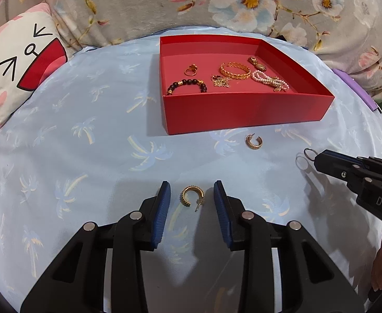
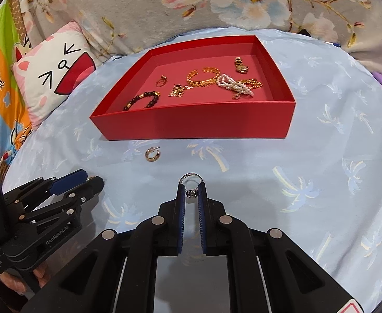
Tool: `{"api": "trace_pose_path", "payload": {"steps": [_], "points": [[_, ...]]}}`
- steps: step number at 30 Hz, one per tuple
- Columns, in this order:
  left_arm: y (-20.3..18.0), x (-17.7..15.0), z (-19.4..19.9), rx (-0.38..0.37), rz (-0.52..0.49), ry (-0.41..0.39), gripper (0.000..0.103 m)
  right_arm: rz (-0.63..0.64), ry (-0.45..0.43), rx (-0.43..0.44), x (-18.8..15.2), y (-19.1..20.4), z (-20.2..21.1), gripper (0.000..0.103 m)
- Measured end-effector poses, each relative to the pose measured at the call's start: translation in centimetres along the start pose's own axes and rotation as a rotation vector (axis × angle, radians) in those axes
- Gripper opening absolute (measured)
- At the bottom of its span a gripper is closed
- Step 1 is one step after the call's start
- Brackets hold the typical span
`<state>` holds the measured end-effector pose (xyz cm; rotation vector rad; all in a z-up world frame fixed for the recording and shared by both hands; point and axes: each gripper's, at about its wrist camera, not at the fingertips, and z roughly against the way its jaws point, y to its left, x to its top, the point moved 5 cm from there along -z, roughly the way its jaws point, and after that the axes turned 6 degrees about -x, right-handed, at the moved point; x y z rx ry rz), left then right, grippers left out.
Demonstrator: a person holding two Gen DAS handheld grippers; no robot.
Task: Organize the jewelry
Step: 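Grasp the silver ring with the right gripper while the left grasps a gold hoop earring, then lower the ring into the box with the right gripper while the left releases the earring there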
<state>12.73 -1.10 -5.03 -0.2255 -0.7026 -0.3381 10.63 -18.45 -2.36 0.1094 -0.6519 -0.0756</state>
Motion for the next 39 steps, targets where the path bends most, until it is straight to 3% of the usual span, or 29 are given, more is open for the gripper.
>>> {"api": "trace_pose_path", "payload": {"steps": [3, 9, 26, 31, 39], "points": [[0.0, 0.0, 0.0, -0.002, 0.001, -0.001, 0.033, -0.018, 0.005, -0.010, 0.1, -0.8, -0.2, 0.009], [-0.2, 0.1, 0.1, -0.014, 0.002, -0.002, 0.017, -0.029, 0.002, -0.019, 0.0, -1.4, -0.1, 0.009], [-1.3, 0.3, 1.2, -0.080, -0.004, -0.011, 0.017, -0.034, -0.032, 0.005, 0.6, -1.4, 1.5, 0.009], [-2.0, 3.7, 2.5, -0.115, -0.027, -0.048, 0.017, -0.011, -0.067, 0.023, 3.3, -1.9, 3.2, 0.009], [-2.6, 13.6, 1.7, -0.074, -0.072, -0.170, 0.017, -0.004, -0.119, -0.007, 10.9, -3.7, 2.4, 0.009]]}}
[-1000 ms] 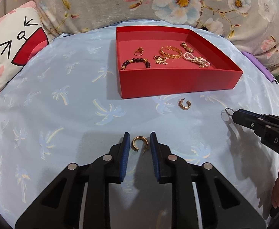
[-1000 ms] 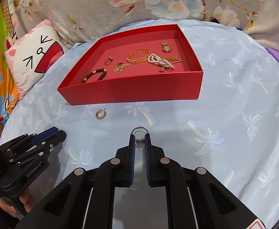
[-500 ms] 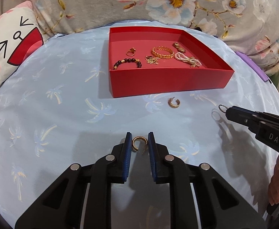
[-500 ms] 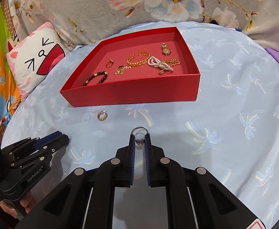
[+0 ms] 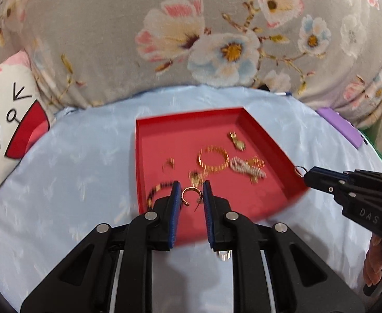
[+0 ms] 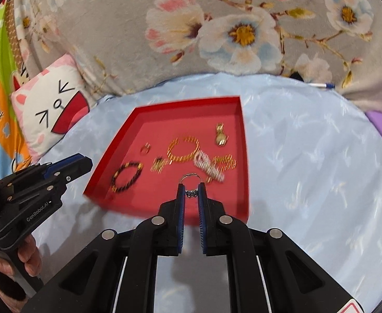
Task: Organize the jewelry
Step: 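Lower the ring into the box with the right gripper while the left releases the earring there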
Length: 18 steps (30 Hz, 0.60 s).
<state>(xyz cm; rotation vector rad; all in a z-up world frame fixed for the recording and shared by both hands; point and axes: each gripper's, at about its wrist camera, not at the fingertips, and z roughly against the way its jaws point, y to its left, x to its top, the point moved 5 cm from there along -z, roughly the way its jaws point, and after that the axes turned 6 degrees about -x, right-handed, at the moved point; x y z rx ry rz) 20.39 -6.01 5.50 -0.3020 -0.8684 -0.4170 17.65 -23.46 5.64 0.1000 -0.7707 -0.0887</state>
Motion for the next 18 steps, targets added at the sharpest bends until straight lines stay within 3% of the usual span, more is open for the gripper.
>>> {"api": "trace_pose_path", "payload": {"steps": [4, 9, 18], "points": [[0.9, 3.8, -3.8, 0.014, 0.022, 0.000, 0.017, -0.023, 0.015, 0.008, 3.7, -0.6, -3.0, 0.009], [2.6, 6.3, -8.7, 0.052, 0.054, 0.039, 0.017, -0.043, 0.059, 0.020, 7.2, -0.6, -7.5, 0.009], [5.0, 6.5, -13.5, 0.064, 0.117, 0.117, 0.017, -0.043, 0.159, 0.004, 7.8, -0.1, -13.8, 0.009]]}}
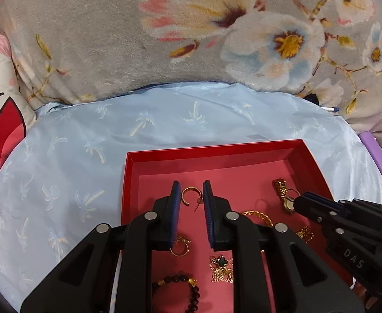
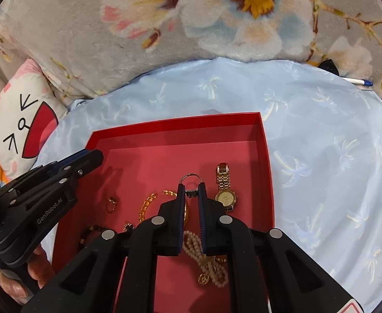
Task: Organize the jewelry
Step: 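Lower the ring into the box with the right gripper while the left releases the earring there, then grasp the remaining gold hoop earring with the right gripper and lift it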
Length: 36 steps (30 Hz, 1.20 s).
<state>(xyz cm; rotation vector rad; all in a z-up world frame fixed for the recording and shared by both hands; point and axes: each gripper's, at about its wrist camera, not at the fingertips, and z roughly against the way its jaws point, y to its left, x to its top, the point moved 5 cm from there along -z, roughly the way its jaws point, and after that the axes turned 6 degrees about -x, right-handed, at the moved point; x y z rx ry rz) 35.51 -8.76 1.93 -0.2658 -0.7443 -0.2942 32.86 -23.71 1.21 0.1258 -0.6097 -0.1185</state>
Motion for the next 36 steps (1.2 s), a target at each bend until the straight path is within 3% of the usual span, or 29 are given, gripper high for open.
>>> {"api": "trace_pose_path", "payload": {"steps": [6, 13, 21, 23, 25, 31, 36], "points": [[0.2, 0.3, -0.3, 0.026, 0.000, -0.009, 0.020, 0.004, 0.002, -0.003, 0.1, 0.2, -0.8, 0.009], [1.2, -0.7, 1.6, 0.044, 0.022, -0.025, 0.022, 0.018, -0.054, -0.009, -1.1, 0.0, 2.3, 0.010], [1.0, -4.0, 6.8, 0.029, 0.003, -0.066, 0.024, 0.053, -0.110, 0.021, -6.0, 0.4, 7.6, 0.011], [0.6, -5.2, 8.1, 0.019, -0.011, -0.074, 0.036, 0.062, -0.118, 0.022, -7.5, 0.6, 8.7, 0.012], [0.2, -6.4, 9.2, 0.026, -0.032, -0.084, 0.038, 0.068, -0.120, 0.028, -8.9, 0.9, 9.5, 0.012], [-0.9, -10.5, 11.2, 0.006, -0.045, -0.077, 0.039, 0.086, -0.079, 0.065, -13.6, 2.0, 10.2, 0.013], [-0.6, -14.1, 11.8, 0.047, -0.050, -0.081, 0.039, 0.125, -0.024, 0.097, -16.9, 4.3, 8.9, 0.019]]}}
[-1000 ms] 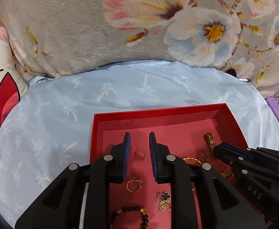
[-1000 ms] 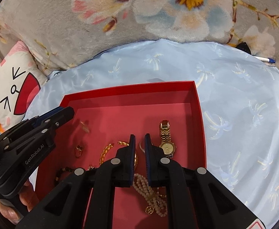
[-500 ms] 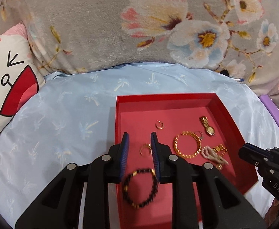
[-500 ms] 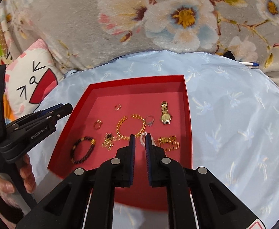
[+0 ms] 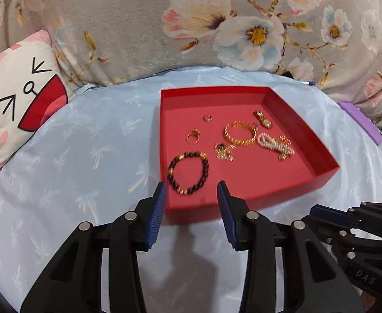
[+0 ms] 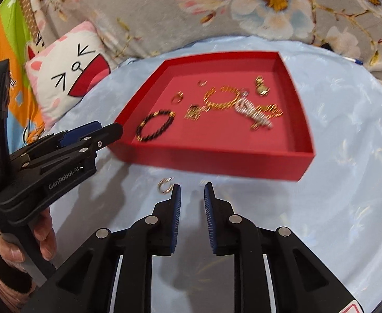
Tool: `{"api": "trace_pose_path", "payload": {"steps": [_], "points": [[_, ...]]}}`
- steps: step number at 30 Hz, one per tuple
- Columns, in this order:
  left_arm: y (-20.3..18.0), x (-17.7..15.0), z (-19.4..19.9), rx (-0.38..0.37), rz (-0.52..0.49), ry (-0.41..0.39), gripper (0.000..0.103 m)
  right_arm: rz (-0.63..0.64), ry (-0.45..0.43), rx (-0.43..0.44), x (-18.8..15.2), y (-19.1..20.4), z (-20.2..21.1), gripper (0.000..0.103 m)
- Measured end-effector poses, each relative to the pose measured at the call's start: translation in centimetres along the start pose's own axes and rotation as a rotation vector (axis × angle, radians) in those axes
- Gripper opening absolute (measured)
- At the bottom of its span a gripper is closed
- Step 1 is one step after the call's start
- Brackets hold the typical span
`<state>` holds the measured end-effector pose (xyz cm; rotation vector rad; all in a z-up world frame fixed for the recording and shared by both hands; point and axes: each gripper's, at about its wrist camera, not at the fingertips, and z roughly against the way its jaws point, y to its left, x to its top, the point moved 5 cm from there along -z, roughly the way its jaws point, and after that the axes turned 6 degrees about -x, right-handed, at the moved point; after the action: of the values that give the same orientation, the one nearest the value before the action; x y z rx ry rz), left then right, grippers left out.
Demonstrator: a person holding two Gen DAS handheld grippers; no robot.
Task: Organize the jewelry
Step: 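Grasp the remaining gold hoop earring with the right gripper and lift it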
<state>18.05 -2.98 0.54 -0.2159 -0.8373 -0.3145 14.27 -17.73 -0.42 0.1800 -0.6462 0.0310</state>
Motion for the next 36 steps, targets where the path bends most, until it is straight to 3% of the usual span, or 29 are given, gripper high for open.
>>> {"api": "trace_pose_path", "payload": {"steps": [10, 23, 26, 36], "points": [[2.6, -3.5, -1.2, 0.011, 0.077, 0.074, 0.039, 0.044, 0.059, 0.005, -1.3, 3.5, -3.1, 0.019], [2.8, -4.5, -1.7, 0.026, 0.080, 0.086, 0.038, 0.069, 0.040, -0.046, -0.4, 4.2, -4.6, 0.021], [2.7, -4.5, -1.6, 0.031, 0.075, 0.084, 0.039, 0.085, 0.032, -0.072, -0.5, 4.3, -4.6, 0.014], [2.7, -4.5, -1.7, 0.030, 0.076, 0.086, 0.039, 0.058, 0.026, -0.066, -0.7, 3.4, -4.2, 0.013]]}}
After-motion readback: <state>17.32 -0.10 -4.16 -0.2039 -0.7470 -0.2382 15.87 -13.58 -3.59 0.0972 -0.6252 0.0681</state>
